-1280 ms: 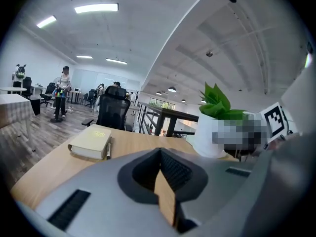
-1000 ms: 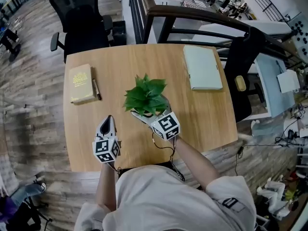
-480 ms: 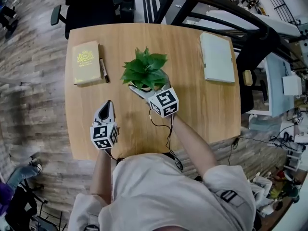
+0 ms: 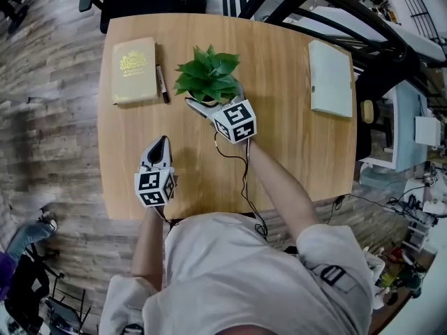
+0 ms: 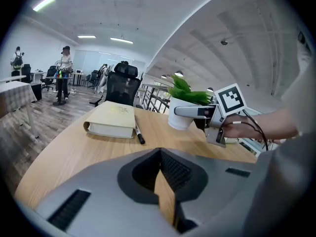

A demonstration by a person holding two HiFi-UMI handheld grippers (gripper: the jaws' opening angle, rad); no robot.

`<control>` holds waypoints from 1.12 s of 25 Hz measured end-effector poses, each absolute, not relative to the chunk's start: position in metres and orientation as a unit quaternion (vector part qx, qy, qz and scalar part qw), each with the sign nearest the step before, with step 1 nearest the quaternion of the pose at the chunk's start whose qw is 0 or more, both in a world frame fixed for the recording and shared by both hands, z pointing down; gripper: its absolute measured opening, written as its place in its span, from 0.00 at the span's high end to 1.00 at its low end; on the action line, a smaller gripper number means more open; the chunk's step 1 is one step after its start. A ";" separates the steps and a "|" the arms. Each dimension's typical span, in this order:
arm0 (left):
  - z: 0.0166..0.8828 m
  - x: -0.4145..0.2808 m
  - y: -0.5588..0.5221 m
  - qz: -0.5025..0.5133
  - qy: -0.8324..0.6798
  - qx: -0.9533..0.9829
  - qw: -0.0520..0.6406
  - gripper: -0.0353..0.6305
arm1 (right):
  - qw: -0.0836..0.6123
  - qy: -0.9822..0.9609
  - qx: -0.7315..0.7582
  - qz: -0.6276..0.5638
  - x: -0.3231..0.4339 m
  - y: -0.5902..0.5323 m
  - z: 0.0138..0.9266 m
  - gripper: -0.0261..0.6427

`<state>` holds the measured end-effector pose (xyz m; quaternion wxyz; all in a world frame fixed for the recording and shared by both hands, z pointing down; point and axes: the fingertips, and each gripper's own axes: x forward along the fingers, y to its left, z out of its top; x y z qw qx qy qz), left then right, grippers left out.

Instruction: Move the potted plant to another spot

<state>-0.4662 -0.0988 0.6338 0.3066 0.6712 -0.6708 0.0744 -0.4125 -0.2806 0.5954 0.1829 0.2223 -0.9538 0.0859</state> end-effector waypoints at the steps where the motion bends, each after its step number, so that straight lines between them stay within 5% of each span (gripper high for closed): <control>1: 0.636 -0.467 -0.098 0.075 -0.671 0.670 0.309 0.93 | 0.185 -0.954 0.221 0.087 -0.417 -0.282 0.599 0.18; 28: 0.666 -0.469 -0.095 0.088 -0.660 0.661 0.345 0.93 | 0.243 -0.941 0.203 0.122 -0.441 -0.284 0.667 0.18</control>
